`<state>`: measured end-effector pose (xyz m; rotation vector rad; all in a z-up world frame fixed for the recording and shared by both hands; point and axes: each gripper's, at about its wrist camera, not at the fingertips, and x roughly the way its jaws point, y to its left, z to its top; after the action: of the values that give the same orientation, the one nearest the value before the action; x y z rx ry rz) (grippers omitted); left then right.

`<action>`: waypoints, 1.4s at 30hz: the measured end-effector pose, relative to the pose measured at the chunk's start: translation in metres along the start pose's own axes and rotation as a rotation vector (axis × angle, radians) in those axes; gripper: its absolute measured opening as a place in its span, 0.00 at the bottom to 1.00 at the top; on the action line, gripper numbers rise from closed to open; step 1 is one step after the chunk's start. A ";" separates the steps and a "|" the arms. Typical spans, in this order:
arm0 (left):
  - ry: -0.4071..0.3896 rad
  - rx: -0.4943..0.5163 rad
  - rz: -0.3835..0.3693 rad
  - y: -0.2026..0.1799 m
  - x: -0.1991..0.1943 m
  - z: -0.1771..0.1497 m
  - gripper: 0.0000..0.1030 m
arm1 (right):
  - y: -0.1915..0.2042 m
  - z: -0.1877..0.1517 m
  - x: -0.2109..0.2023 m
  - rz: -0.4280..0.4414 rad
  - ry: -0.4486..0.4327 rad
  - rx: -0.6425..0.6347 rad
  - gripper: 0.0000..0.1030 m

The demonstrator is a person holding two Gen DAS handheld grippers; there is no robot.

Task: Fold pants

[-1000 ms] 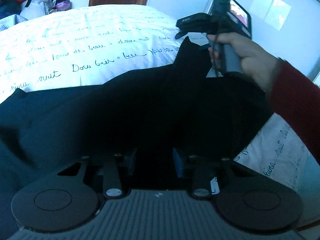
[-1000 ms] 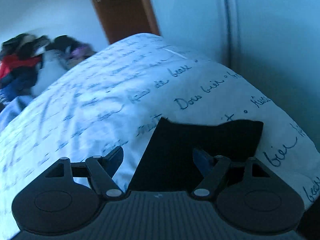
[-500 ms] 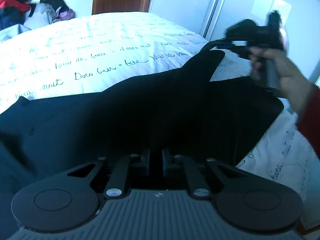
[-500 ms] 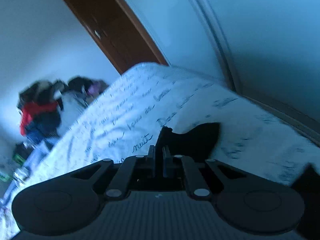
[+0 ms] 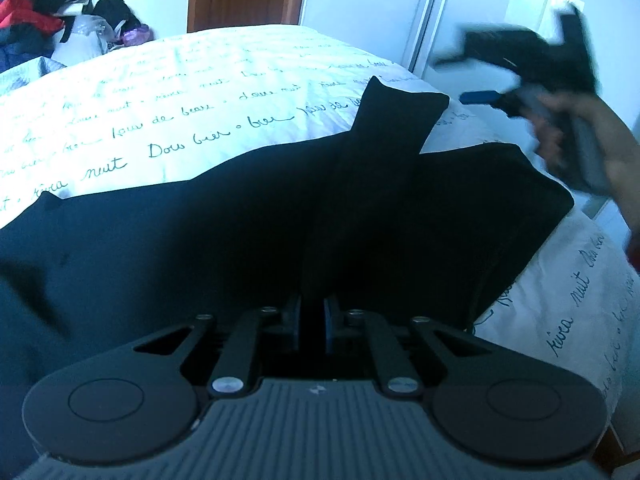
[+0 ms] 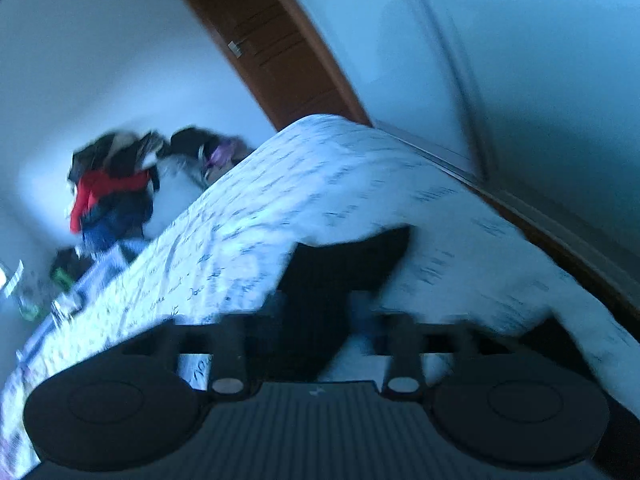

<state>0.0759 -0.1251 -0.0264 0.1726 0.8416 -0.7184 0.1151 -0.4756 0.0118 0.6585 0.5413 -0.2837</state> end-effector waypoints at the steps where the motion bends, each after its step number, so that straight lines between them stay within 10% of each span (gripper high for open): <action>1: 0.000 -0.002 0.001 0.000 0.000 0.000 0.15 | 0.015 0.005 0.015 -0.020 -0.001 -0.043 0.81; 9: 0.002 -0.028 -0.029 0.003 0.003 0.002 0.19 | 0.071 0.017 0.129 -0.294 0.117 -0.151 0.80; 11: -0.002 -0.022 -0.030 0.003 0.003 0.002 0.21 | 0.069 0.011 0.138 -0.326 0.102 -0.153 0.67; 13: -0.005 -0.012 -0.033 0.003 0.003 0.004 0.26 | 0.069 0.008 0.136 -0.353 0.066 -0.187 0.20; 16: -0.020 0.000 -0.035 0.002 0.003 0.007 0.32 | 0.048 0.011 0.119 -0.277 0.034 -0.068 0.08; 29: -0.050 0.079 0.028 -0.014 -0.001 0.002 0.14 | -0.070 -0.007 -0.043 -0.073 -0.162 0.236 0.07; 35: -0.030 0.090 0.056 -0.019 0.007 0.000 0.14 | -0.102 -0.017 -0.043 -0.094 -0.061 0.274 0.08; 42: -0.024 0.098 0.075 -0.026 0.010 0.004 0.17 | -0.118 -0.027 -0.035 0.042 -0.053 0.430 0.64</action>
<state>0.0658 -0.1518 -0.0282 0.2816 0.7735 -0.6906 0.0270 -0.5456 -0.0455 1.0736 0.4167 -0.3819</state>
